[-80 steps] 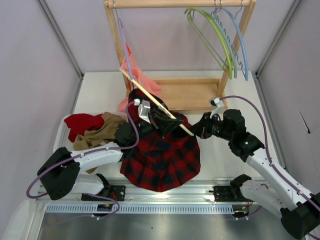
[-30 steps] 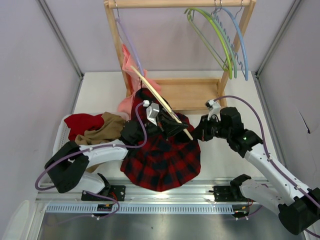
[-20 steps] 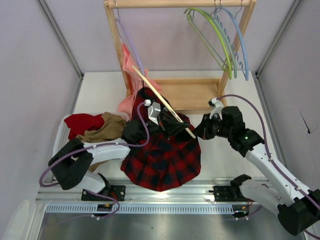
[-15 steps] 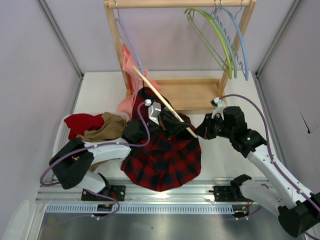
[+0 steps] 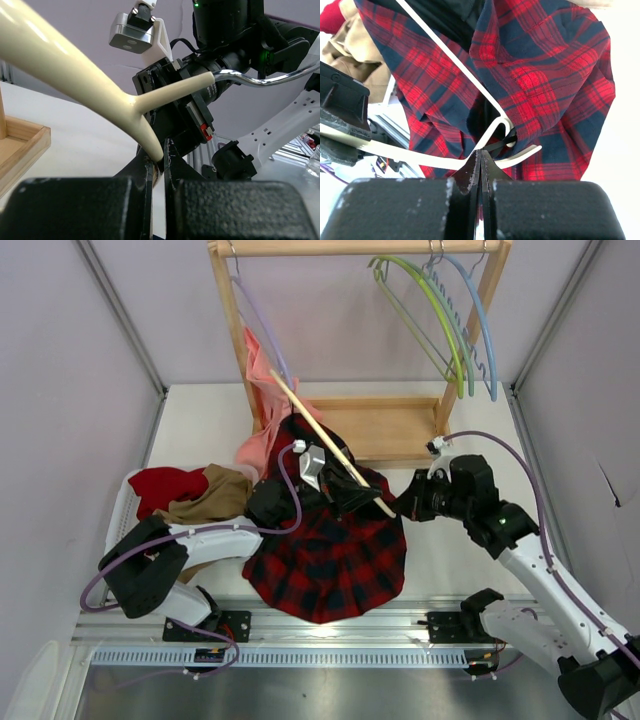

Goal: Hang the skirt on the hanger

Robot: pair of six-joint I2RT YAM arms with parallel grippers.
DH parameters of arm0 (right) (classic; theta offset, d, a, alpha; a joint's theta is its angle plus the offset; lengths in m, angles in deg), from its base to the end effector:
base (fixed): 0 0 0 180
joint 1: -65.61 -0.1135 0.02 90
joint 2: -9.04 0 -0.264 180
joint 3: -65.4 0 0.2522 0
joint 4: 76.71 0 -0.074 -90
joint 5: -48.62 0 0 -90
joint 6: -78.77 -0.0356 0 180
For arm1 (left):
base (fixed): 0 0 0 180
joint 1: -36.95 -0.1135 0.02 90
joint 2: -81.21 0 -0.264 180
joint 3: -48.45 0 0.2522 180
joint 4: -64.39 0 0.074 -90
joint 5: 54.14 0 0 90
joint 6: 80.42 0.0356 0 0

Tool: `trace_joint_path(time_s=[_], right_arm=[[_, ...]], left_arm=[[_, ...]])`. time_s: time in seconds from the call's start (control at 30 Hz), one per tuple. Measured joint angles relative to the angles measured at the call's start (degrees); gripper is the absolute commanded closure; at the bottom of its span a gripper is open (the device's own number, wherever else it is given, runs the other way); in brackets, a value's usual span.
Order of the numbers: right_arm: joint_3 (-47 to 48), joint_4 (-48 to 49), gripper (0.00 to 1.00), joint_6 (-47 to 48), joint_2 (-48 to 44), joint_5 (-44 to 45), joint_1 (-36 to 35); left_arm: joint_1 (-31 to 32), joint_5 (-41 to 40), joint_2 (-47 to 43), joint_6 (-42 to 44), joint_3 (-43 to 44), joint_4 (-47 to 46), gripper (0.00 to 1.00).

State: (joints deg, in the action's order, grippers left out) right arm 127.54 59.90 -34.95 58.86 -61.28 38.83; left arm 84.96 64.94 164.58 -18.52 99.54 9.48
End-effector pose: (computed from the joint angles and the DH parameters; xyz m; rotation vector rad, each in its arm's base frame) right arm 0.1625 0.0956 0.3135 -0.2762 2.1894 0.8777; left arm 0.1877 -0.2344 0.2815 0.7072 1.1670 -1.4357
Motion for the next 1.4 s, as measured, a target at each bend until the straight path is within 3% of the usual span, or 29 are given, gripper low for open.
trace_joint_path(time_s=[0.23,0.43,0.73,1.17,1.23,1.27,1.37,1.4], right_arm=[[0.94,-1.6,1.0,1.75,2.43,1.33,-0.13],[0.94,-3.1,1.0,-0.98,2.38,9.25,0.5],[-1.31,-2.27,1.0,-11.67,-8.22,23.67,1.4],[-11.39,-0.83,1.0,-15.02,-13.7,24.79,1.51],[-12.66,0.46,0.88,-13.84,-15.06,23.96,1.51],[-13.6,1.55,0.74,-12.98,-16.15,23.12,1.51],[-16.9,5.22,0.46,-10.14,-19.04,20.59,1.55],[-17.92,6.25,0.43,-9.14,-19.98,19.93,1.55]], left_arm=[[-0.09,0.68,0.0,-0.02,0.0,0.79,1.0],[-0.17,2.19,0.0,-1.42,0.9,0.33,1.0],[-0.52,2.23,-0.81,-4.07,1.05,0.2,1.0],[-5.42,-6.82,-2.64,-18.43,2.16,-1.49,1.0],[-5.4,-7.82,-2.64,-19.23,2.56,-1.81,1.0],[-5.4,-8.33,-2.64,-19.61,2.56,-2.03,1.0],[-5.4,-10.03,-2.64,-20.57,2.56,-2.27,1.0],[-5.4,-10.58,-2.64,-20.87,2.56,-2.4,1.0]])
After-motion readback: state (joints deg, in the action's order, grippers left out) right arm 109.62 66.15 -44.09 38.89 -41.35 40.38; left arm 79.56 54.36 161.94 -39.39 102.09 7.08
